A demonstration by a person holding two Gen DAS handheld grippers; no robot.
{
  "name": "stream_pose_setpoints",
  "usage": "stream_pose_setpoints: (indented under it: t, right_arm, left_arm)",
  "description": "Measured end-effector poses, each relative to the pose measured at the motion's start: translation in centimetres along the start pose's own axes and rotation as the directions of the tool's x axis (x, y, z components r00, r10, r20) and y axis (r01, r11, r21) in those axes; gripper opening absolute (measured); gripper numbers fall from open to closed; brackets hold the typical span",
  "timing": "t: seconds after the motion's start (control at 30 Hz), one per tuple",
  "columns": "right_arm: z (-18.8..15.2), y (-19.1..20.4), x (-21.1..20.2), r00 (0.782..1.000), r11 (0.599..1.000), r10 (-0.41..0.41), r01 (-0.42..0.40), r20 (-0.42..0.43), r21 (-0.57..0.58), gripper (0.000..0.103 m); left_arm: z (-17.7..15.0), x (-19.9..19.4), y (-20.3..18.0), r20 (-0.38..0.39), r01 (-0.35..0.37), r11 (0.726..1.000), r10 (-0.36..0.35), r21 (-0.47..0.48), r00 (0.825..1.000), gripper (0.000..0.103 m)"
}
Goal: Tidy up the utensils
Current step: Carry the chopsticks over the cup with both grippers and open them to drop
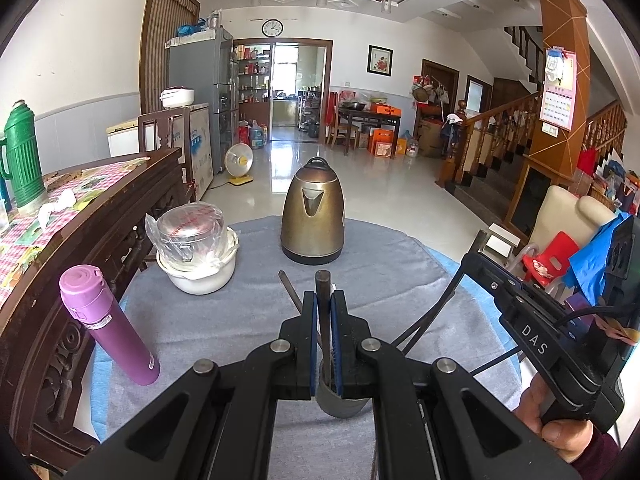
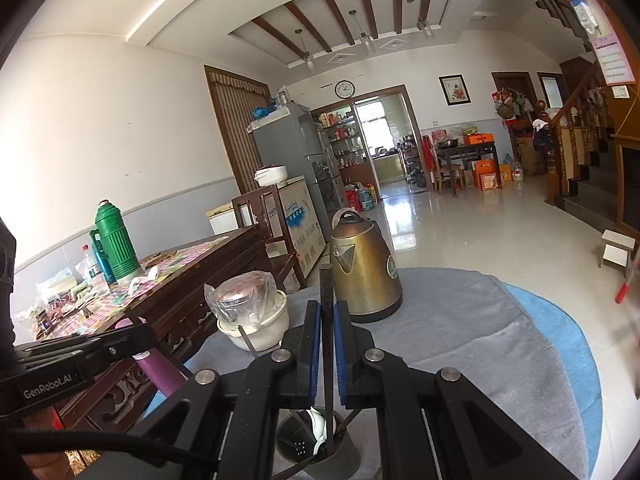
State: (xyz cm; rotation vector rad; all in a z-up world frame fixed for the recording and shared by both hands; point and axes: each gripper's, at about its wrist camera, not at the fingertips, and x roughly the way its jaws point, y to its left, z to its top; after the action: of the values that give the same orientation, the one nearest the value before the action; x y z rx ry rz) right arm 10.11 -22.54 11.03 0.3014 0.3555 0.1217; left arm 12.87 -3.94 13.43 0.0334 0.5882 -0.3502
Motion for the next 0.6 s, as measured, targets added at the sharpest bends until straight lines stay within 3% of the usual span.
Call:
stream_pose_setpoints:
  t: [0.37,0.6]
  right_arm:
    - [-0.3,-0.1,0.7,0.999,1.0,0.018,-0.018,-0.043,0.006,0.009]
    - [-0.6,-0.8,1.1,0.991,0.994,0.089,-0.083,-0.096,0.074,0.01]
  left_arm:
    - [-0.3,0.5,0.4,-0.02,-0.014,1.0,0.014,-0.002,1.0,0.008]
    - [-1.0,1.0,0.7,-0.036,-0.033,0.999,0.034,0.013,0.999,0.011]
